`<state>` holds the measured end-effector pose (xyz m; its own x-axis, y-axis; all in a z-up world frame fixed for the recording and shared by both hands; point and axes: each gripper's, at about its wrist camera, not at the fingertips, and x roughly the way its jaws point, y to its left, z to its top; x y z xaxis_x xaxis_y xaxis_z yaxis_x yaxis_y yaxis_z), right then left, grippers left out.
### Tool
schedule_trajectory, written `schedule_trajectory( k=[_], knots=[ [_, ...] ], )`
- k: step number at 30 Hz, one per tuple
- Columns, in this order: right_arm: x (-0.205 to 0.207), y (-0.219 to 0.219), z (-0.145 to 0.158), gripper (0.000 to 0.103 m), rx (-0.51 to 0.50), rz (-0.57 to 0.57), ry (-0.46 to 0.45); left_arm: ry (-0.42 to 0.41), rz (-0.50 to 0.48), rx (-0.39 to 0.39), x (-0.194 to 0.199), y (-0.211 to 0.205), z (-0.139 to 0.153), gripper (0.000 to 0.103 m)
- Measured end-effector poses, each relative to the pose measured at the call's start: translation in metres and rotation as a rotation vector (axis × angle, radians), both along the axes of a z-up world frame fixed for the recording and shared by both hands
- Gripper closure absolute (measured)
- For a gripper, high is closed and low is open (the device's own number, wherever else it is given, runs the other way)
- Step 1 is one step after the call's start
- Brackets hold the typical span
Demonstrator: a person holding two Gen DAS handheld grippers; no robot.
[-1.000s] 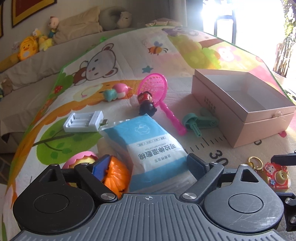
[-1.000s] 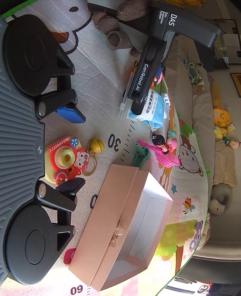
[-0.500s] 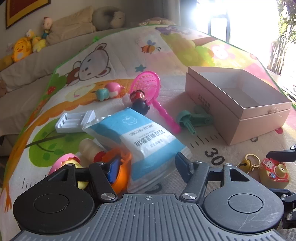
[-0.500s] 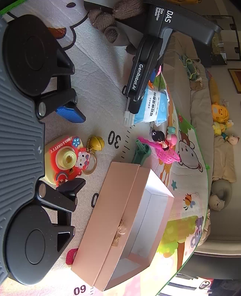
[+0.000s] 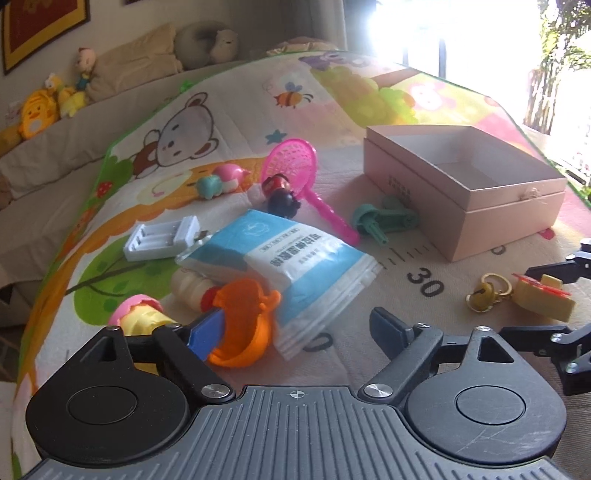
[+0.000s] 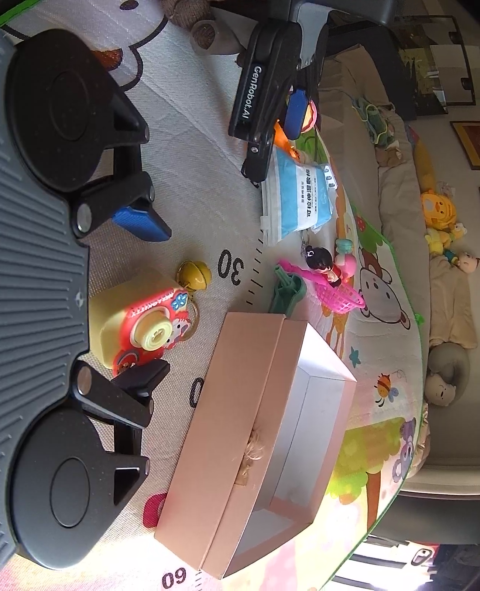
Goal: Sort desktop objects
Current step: 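Move the left tool toward the orange pumpkin toy, then grasp the orange pumpkin toy with the left tool while the right grasps the Hello Kitty toy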
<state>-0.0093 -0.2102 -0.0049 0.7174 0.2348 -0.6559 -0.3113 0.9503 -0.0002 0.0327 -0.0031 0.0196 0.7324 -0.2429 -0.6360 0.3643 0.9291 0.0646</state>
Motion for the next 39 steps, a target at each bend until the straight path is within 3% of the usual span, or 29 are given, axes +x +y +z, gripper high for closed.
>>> schedule_trajectory(
  k=[2, 6, 12, 17, 20, 29, 35, 39],
  knots=[
    [0.001, 0.002, 0.000, 0.030, -0.004, -0.001, 0.001, 0.005, -0.009, -0.011, 0.001, -0.009, 0.000, 0.007],
    [0.002, 0.006, 0.000, 0.030, -0.007, 0.006, 0.007, -0.024, 0.039, 0.058, 0.014, -0.025, -0.005, 0.010],
    [0.001, 0.005, 0.000, 0.030, 0.003, 0.008, 0.007, -0.005, 0.092, 0.054, 0.027, -0.012, -0.013, 0.035],
    [0.002, 0.006, 0.000, 0.028, 0.006, 0.010, 0.009, -0.017, 0.092, 0.033, 0.020, -0.007, -0.009, 0.066],
    [0.002, 0.006, 0.000, 0.027, 0.005, 0.009, 0.008, -0.023, 0.074, 0.031, 0.010, -0.007, -0.008, 0.076],
    [0.000, 0.009, 0.000, 0.029, -0.001, 0.019, -0.001, 0.027, 0.005, -0.009, -0.027, 0.001, -0.006, 0.078],
    [-0.009, 0.022, 0.004, 0.047, 0.013, 0.114, 0.007, 0.025, 0.007, -0.043, -0.052, 0.011, -0.001, 0.076],
    [-0.015, 0.031, 0.006, 0.049, 0.019, 0.168, 0.009, 0.012, 0.056, -0.056, -0.058, 0.026, 0.005, 0.059]
  ],
)
